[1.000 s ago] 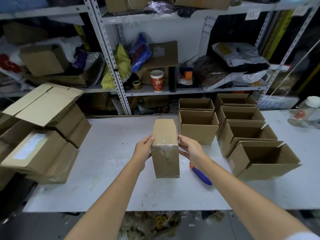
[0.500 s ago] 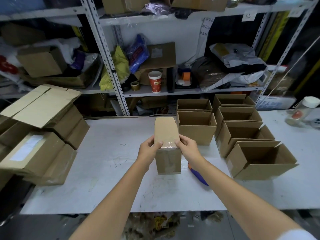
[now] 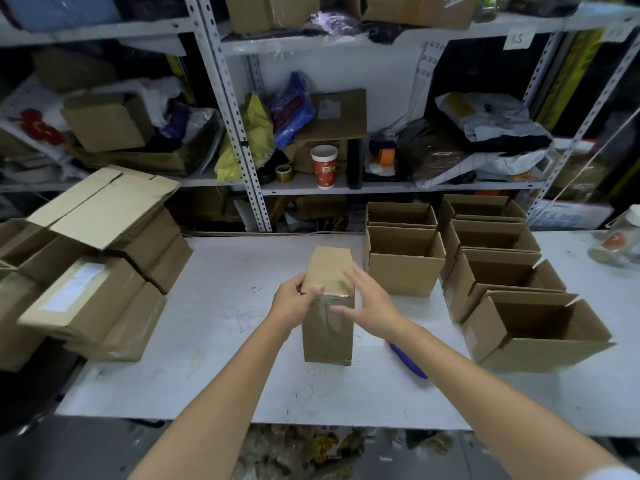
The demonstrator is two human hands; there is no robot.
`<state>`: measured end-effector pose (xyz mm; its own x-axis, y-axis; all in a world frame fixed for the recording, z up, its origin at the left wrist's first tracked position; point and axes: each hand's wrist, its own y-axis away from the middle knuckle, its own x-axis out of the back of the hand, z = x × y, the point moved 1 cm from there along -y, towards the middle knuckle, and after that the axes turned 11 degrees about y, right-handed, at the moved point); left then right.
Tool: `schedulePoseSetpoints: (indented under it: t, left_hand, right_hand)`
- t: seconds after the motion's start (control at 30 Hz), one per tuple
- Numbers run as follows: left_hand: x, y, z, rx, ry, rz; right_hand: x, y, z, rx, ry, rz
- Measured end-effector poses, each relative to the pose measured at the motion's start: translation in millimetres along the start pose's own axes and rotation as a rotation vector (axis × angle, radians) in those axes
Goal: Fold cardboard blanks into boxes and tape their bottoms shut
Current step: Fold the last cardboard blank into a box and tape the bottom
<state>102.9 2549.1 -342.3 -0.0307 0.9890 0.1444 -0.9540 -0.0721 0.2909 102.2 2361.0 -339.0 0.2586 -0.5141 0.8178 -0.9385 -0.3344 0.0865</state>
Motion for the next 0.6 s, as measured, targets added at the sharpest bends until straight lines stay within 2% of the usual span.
schedulePoseSetpoints:
  t: [0.07, 0.1, 0.17, 0.23, 0.37, 0.5, 0.6]
  left_hand:
    - [-2.5, 1.4, 4.2, -0.007, -0.09, -0.058]
    - [-4.3, 1.4, 4.9, -0.004, -0.124, -0.087]
    - [-4.2, 4.4, 8.7, 0.005, -0.101, -0.108]
    - [-0.2, 6.4, 12.0, 0.004, -0.011, -0.127]
    - [12.2, 11.5, 12.9, 0.005, 0.0, -0.084]
    - [42.2, 14.3, -10.1, 0.078, -0.007, 0.102]
    - [51.9, 18.7, -23.7, 0.187, 0.033, 0.047]
  right_hand:
    - [-7.7, -5.8, -3.4, 0.146, 0.307, -0.012]
    - [-13.0, -9.3, -2.0, 0.186, 0.378, -0.009]
    - [-19.3, -12.0, 1.1, 0.201, 0.372, 0.024]
    - [-22.8, -10.6, 6.7, 0.167, 0.23, 0.071]
    - [-17.4, -7.8, 15.9, -0.076, -0.269, 0.137]
    - [-4.7, -12.8, 20.5, -0.177, -0.446, 0.224]
    - [-2.6, -14.5, 16.9, -0.199, -0.537, 0.278]
